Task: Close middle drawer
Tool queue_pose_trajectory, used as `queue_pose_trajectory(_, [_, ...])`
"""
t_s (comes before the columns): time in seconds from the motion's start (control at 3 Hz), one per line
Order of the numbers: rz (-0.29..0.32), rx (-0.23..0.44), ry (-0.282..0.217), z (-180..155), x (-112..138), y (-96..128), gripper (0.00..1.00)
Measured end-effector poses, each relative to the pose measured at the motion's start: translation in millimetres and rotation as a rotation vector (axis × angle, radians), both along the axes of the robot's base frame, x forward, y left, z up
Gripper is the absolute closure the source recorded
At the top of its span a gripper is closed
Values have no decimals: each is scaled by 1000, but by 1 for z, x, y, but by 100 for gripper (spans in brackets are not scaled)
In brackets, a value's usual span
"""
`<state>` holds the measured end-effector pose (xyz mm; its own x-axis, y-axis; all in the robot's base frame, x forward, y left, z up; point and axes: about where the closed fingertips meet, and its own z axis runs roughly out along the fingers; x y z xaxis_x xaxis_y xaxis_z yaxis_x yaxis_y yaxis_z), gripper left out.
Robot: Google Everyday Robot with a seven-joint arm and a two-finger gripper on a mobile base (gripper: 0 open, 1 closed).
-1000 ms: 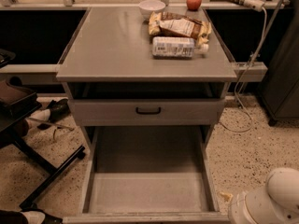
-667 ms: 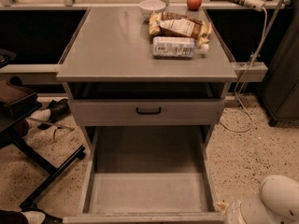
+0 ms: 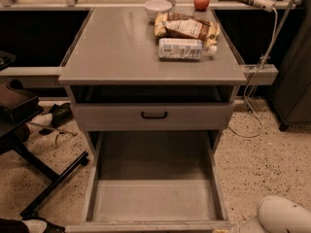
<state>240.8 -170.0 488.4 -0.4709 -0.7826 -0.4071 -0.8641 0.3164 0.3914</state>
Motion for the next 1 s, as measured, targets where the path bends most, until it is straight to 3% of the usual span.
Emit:
queue_pose_trajectory(0.33, [0, 0, 0, 0, 0, 0, 0])
queue_pose_trajectory(1.0, [-37, 9, 44, -50, -14, 7, 0])
